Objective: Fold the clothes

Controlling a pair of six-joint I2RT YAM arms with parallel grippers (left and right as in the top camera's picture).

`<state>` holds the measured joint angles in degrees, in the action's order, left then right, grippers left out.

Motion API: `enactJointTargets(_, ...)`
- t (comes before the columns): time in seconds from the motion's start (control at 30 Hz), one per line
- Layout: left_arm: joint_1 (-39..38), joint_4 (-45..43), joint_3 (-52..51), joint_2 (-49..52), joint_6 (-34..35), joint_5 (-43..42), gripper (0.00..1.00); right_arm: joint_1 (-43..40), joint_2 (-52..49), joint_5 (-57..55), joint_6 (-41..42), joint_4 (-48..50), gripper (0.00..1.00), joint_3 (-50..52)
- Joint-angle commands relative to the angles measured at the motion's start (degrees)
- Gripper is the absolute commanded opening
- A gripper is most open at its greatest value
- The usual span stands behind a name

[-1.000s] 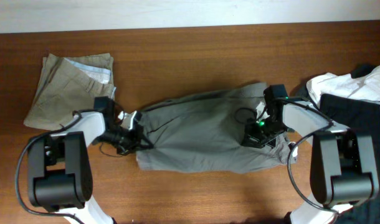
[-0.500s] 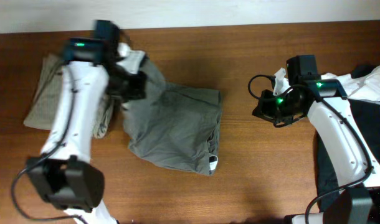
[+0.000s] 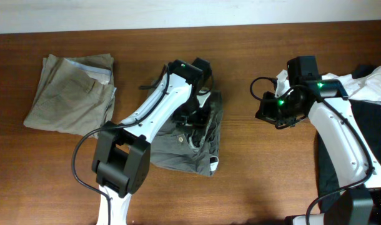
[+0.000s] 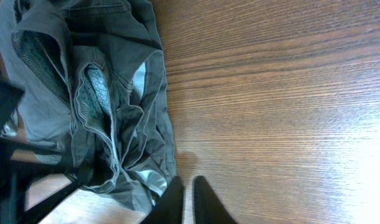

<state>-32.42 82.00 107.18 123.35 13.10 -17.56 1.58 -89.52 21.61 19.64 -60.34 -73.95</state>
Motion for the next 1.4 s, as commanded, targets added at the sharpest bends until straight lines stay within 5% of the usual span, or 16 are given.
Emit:
enactJointTargets(0.0,2.2,8.0,9.3,-0.1,-2.4,3.1,0.42,0.3,0.2,-1.1,-3.3,0.1,0.16,-0.6)
enactJointTargets(0.13,6.1,14.7,23.2,-1.0,-5.4,13.4,0.47,4.9,0.1,3.9,-8.9,4.1,0.27,-0.6)
enactJointTargets(0.23,12.5,14.3,28.4,-1.6,-5.9,17.6,0.66,14.4,-2.3,3.3,-8.6,13.4,0.59,-0.6)
enactJointTargets(0.27,15.3,14.3,27.8,-1.4,-7.4,17.5,0.68,18.0,-4.9,1.4,-7.0,16.9,0.62,-0.6)
enactJointTargets(0.33,18.6,14.1,26.8,-1.4,-9.6,16.4,0.72,22.1,-10.5,-4.3,-1.2,20.4,0.62,-0.6)
enactJointTargets(0.43,22.8,13.0,24.8,-1.4,-15.8,9.8,0.75,25.0,-18.9,3.2,0.1,25.3,0.61,-0.6)
enactJointTargets(0.47,23.8,12.3,23.3,-1.4,-18.3,6.9,0.76,25.7,-20.6,7.1,-0.8,27.2,0.53,-0.6)
enactJointTargets(0.53,24.7,10.9,20.1,-1.4,-20.9,3.4,0.76,26.2,-21.0,9.5,-0.9,28.2,0.13,-0.7)
enactJointTargets(0.57,24.7,9.7,16.9,-1.4,-21.9,1.1,0.76,25.8,-19.8,9.4,-0.9,26.6,0.05,-1.3)
enactJointTargets(0.67,23.9,5.1,6.4,-1.4,-24.4,-5.9,0.77,23.7,-13.9,9.0,-3.7,15.7,0.04,-4.9)
enactJointTargets(0.83,22.2,-0.5,-3.5,-1.4,-24.4,-7.3,0.81,23.0,-11.3,-8.1,-3.6,-1.6,0.04,-6.9)
enactJointTargets(0.97,20.9,-1.3,-3.6,-1.4,-24.4,-8.9,0.82,22.7,-16.3,-21.7,9.8,-5.2,0.04,-2.4)
enactJointTargets(1.17,15.8,-4.1,-4.0,-1.4,-24.4,-10.1,0.82,17.2,-23.1,-21.8,16.0,-4.0,0.27,4.3)
enactJointTargets(1.37,11.7,-5.7,-4.1,-1.4,-24.4,-10.1,0.77,7.9,-12.2,-11.7,2.6,-10.4,0.34,-1.7)
